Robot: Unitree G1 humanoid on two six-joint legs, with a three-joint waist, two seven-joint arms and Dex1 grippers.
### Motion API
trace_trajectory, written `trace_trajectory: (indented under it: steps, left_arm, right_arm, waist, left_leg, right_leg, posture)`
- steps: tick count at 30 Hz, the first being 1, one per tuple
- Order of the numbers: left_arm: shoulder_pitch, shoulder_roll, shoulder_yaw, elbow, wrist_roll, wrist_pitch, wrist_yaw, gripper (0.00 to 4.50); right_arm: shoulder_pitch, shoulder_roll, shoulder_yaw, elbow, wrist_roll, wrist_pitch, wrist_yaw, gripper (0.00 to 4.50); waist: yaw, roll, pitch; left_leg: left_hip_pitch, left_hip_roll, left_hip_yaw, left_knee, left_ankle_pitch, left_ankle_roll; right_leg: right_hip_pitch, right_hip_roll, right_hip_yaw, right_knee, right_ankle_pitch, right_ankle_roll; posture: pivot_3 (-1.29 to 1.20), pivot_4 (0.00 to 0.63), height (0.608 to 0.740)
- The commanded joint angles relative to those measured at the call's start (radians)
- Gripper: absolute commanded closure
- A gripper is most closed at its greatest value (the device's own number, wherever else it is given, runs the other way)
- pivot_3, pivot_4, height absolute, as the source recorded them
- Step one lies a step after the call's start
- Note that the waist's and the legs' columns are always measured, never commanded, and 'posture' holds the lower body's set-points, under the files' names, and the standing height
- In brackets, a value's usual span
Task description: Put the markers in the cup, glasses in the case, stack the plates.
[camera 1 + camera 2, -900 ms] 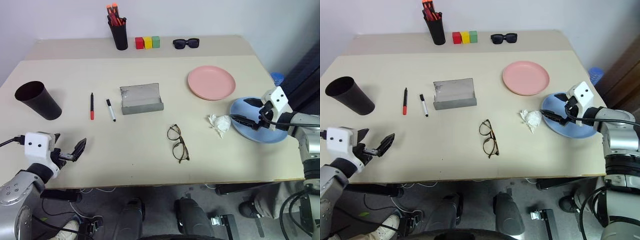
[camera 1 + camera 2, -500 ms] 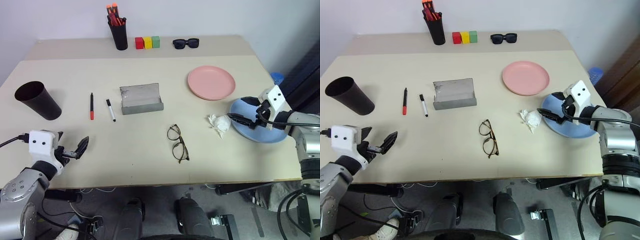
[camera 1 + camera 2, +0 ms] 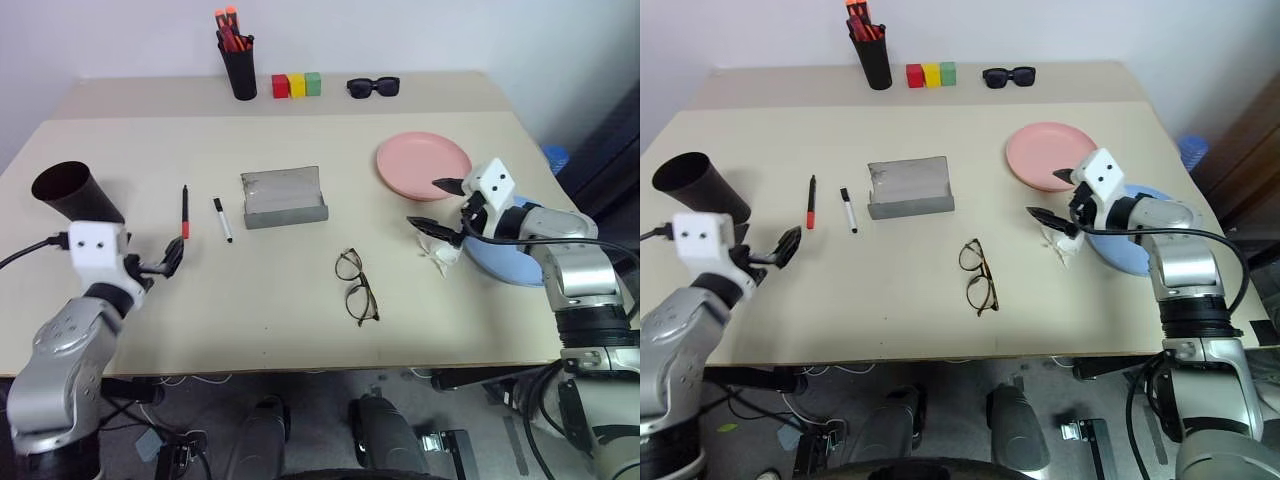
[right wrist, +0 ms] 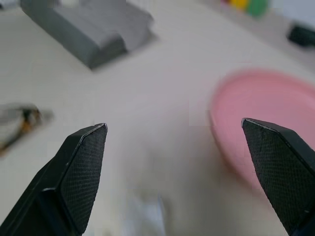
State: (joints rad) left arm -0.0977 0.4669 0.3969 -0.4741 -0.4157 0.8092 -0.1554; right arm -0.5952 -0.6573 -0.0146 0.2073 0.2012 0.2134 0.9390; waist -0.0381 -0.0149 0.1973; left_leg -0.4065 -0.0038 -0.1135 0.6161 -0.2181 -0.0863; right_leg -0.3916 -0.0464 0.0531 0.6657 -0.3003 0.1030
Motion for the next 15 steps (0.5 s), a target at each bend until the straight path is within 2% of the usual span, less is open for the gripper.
trace_trajectory:
  steps: [1,4,6,8,11,15]
  left_arm:
    - [-0.125,-0.019,-0.039,0.029,0.025,0.15,0.104,0.0]
    - [-0.278,-0.052,-0.06,0.11,0.078,0.257,0.213,0.0]
    - [-0.408,-0.106,-0.023,0.211,0.079,0.331,0.278,0.0]
    - [-0.474,-0.125,-0.003,0.275,0.081,0.368,0.29,0.0]
    - [-0.581,-0.104,-0.009,0.433,0.128,0.335,0.311,0.0]
    - [-0.704,-0.074,-0.025,0.634,0.161,0.385,0.316,0.0]
  right_arm:
    - [-0.02,0.034,0.01,-0.128,0.015,0.026,-0.032,0.05]
    - [0.008,0.077,0.033,-0.247,0.041,0.087,-0.058,0.05]
    - [0.032,0.111,0.059,-0.336,0.068,0.138,-0.07,0.05]
    - [0.046,0.131,0.074,-0.384,0.076,0.171,-0.08,0.05]
    - [0.086,0.188,0.137,-0.472,0.077,0.215,-0.12,0.05]
    - [0.139,0.242,0.189,-0.558,0.086,0.256,-0.154,0.05]
  waist:
    - [0.001,0.0,0.0]
    - [0.003,-0.001,0.0]
    - [0.005,-0.001,0.0]
    - [0.001,-0.001,0.0]
    - [-0.006,-0.001,-0.001]
    - [-0.005,-0.001,-0.001]
  left_leg:
    - [0.0,0.0,0.0,0.0,0.0,0.0]
    - [-0.001,0.0,-0.001,0.0,0.0,0.0]
    - [-0.001,0.0,-0.002,0.0,0.0,0.0]
    - [-0.001,0.0,-0.002,0.001,0.0,0.0]
    - [-0.001,-0.001,-0.002,0.001,0.0,0.0]
    - [-0.001,0.0,-0.002,-0.001,0.001,-0.002]
  right_leg:
    - [0.0,0.0,0.0,0.0,0.0,0.0]
    - [0.0,0.0,0.0,0.0,0.0,0.001]
    - [0.0,0.0,-0.001,0.001,0.0,0.001]
    - [0.0,0.0,-0.002,0.001,0.0,0.001]
    - [-0.001,0.0,-0.001,0.001,0.0,0.001]
    - [-0.003,0.001,-0.001,0.003,0.0,0.001]
  posture:
    - [0.0,0.15,0.74]
    - [0.0,0.15,0.74]
    - [0.0,0.15,0.74]
    - [0.0,0.15,0.74]
    - [0.0,0.15,0.74]
    - [0.0,0.15,0.74]
